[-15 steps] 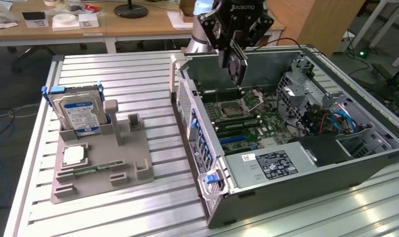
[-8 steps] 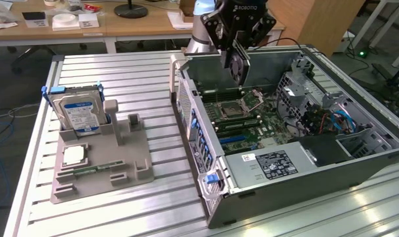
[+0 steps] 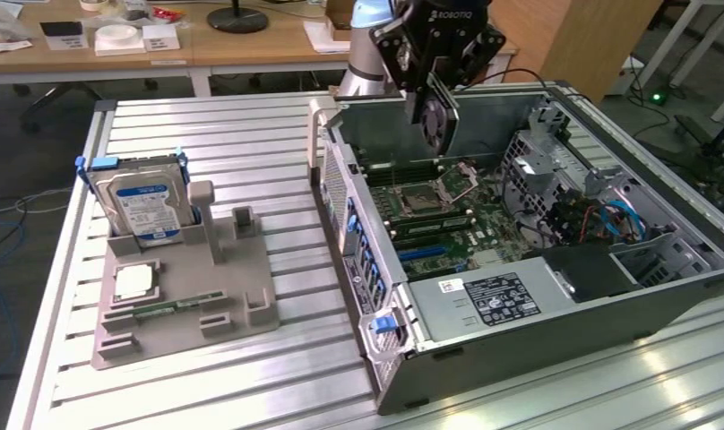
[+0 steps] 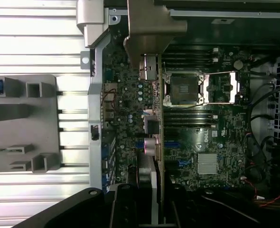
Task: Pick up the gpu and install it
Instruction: 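Pick up the gpu and move the gpu toward the slot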
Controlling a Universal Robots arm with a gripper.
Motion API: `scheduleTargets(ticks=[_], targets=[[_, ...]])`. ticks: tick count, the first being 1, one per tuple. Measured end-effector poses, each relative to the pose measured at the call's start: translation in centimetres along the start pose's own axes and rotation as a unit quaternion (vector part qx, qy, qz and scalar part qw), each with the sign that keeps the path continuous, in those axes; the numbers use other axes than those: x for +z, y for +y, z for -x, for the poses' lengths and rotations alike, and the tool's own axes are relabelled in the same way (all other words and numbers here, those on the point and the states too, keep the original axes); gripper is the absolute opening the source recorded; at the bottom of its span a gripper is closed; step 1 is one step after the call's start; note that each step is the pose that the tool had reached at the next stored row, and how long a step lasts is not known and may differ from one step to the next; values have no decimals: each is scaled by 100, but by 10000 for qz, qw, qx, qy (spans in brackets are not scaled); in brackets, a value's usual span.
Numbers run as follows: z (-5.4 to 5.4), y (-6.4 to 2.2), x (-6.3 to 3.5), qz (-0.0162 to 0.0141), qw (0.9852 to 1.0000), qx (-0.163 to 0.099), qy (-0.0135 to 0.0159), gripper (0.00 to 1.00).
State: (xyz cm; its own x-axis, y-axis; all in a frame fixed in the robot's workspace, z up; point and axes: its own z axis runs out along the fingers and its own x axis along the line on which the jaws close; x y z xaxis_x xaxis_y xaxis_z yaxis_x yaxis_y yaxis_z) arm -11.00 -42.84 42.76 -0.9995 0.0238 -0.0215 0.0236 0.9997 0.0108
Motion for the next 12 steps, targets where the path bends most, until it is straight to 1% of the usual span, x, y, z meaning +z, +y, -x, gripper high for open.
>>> scheduleTargets(ticks=[4, 12], targets=[[32, 1, 4, 0, 10000, 0, 0, 28], [128, 3, 10, 0, 10000, 0, 0, 28]])
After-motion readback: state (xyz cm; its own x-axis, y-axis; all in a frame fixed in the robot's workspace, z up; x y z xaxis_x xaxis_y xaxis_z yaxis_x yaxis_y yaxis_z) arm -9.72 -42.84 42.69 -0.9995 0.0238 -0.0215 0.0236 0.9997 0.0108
